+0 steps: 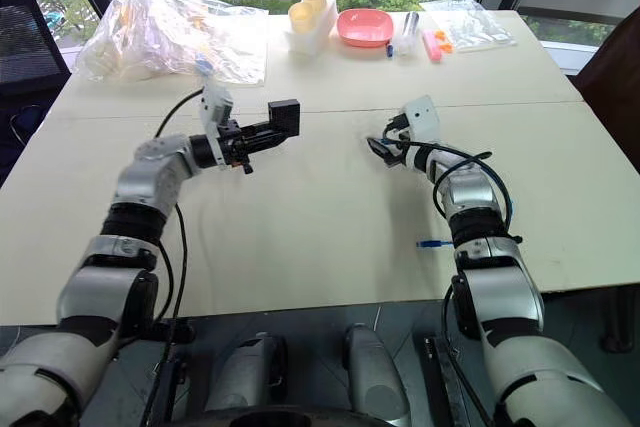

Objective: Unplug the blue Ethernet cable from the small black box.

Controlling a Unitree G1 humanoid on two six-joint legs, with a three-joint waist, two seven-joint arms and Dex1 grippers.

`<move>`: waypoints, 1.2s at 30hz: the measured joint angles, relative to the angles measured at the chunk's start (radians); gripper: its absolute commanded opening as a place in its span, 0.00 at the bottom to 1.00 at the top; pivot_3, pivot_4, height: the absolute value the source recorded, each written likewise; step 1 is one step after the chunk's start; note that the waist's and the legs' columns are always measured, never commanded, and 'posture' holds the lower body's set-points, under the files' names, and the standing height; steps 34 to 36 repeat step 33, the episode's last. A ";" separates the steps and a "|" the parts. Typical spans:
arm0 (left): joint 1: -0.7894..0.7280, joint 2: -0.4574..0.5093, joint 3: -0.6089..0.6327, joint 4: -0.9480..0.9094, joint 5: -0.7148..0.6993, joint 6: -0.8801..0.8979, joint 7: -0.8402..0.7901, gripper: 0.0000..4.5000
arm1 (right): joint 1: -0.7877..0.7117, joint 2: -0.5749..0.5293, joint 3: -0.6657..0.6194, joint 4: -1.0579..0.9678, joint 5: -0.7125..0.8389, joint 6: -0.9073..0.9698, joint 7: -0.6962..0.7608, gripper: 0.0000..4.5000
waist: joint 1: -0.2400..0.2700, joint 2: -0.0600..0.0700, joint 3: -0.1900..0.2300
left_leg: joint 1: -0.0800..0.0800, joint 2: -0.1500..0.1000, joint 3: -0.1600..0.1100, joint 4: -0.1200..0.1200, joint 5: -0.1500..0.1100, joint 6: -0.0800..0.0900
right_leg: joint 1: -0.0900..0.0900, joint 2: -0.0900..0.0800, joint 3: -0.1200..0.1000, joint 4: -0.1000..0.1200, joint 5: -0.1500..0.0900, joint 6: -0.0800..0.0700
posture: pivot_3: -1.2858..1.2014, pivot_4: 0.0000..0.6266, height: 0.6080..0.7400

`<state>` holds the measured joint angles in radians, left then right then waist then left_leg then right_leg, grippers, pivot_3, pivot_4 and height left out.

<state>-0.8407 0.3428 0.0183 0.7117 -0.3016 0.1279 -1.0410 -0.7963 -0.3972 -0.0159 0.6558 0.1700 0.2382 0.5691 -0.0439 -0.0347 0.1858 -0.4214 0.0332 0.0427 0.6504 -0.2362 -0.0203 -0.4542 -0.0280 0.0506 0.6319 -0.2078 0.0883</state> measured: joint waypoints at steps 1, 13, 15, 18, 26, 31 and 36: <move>0.011 -0.020 -0.001 0.015 0.018 -0.044 0.028 0.12 | 0.051 -0.002 -0.010 -0.107 0.019 0.032 0.006 0.95 | 0.001 0.000 0.000 | 0.000 0.000 0.000 0.000 0.000 0.000 | 0.000 0.000 0.000 -0.001 0.000 0.000 | 0.52 0.24 1.00; 0.043 -0.152 -0.014 0.260 0.154 -0.354 0.233 0.56 | 0.299 0.052 -0.053 -0.622 0.142 0.266 -0.088 0.97 | 0.005 0.000 0.000 | 0.000 -0.001 0.000 0.006 0.000 0.000 | 0.003 0.000 0.000 -0.001 0.001 0.001 | 0.52 0.24 1.00; 0.037 -0.151 -0.013 0.273 0.158 -0.359 0.227 0.67 | 0.302 0.052 -0.056 -0.627 0.148 0.278 -0.097 0.97 | 0.004 0.000 0.000 | 0.000 0.000 0.000 0.006 0.000 0.000 | 0.004 0.000 0.000 -0.001 0.001 0.001 | 0.52 0.24 1.00; 0.029 -0.147 -0.013 0.289 0.164 -0.373 0.219 0.84 | 0.303 0.052 -0.064 -0.628 0.149 0.280 -0.108 0.97 | 0.005 0.000 0.000 | 0.000 0.000 0.000 0.006 0.000 0.000 | 0.004 0.000 0.000 -0.001 0.001 0.001 | 0.52 0.24 1.00; 0.136 -0.004 0.026 -0.075 0.083 -0.152 0.163 0.88 | 0.324 0.029 -0.072 -0.666 0.155 0.287 -0.104 0.97 | 0.000 0.000 0.000 | 0.000 0.001 -0.001 0.006 0.000 0.000 | 0.004 0.000 0.000 -0.001 0.001 0.001 | 0.52 0.24 1.00; 0.333 0.160 0.095 -0.551 -0.076 0.203 0.154 0.88 | 0.398 -0.018 -0.081 -0.787 0.178 0.329 -0.079 0.97 | 0.001 0.000 0.000 | 0.000 0.001 -0.001 0.005 0.000 0.001 | 0.004 0.000 0.000 -0.001 0.001 0.001 | 0.52 0.24 1.00; 0.409 0.200 0.128 -0.688 -0.131 0.323 0.179 0.88 | 0.427 -0.021 -0.084 -0.846 0.194 0.351 -0.077 0.97 | 0.001 0.000 0.000 | 0.000 0.002 -0.001 0.005 0.000 0.000 | 0.004 -0.001 0.000 -0.001 0.001 0.001 | 0.52 0.24 1.00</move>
